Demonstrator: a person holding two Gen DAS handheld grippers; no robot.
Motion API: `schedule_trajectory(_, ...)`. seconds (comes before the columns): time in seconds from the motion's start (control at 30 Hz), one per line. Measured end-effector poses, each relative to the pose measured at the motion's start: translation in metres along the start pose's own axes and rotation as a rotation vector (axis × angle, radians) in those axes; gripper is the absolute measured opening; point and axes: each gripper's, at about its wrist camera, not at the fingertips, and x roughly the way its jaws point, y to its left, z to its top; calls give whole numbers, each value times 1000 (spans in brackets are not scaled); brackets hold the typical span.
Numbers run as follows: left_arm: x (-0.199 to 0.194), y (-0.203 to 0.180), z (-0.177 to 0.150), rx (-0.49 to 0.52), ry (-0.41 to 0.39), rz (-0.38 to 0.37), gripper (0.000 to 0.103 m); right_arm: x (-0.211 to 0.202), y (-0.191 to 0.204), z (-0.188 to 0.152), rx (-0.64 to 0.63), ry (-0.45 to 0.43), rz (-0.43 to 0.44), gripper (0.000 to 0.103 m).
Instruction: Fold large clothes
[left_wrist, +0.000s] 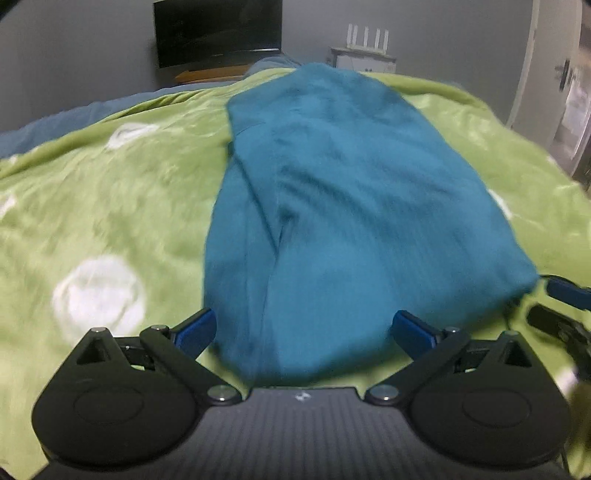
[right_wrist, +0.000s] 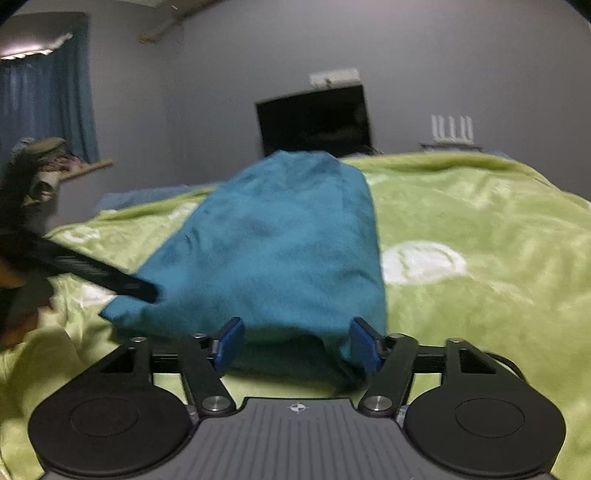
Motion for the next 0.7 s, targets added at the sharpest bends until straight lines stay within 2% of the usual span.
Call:
schedule_trajectory(0.13,-46,0,-34,35,-86,8,103,-13,-2,-5,34,21,-25,67)
schedule_trajectory(0.23,-63,-8,-46,59,-122,1,103,-20,2,-8,32,41,-49,68)
schedule_trajectory(0.47,-52,-22,-55,128,-116,-25,103,-39,19,-12,-37,26,-106,77)
schedule_trajectory(0.57,-44,-22,-58,133,-115,-41,103,-28,20,3,-44,-1,-149,80)
schedule_trajectory(0.7,-34,-19,-59,124,-97,-53,103,0,18,30,-24,-25,-163,80)
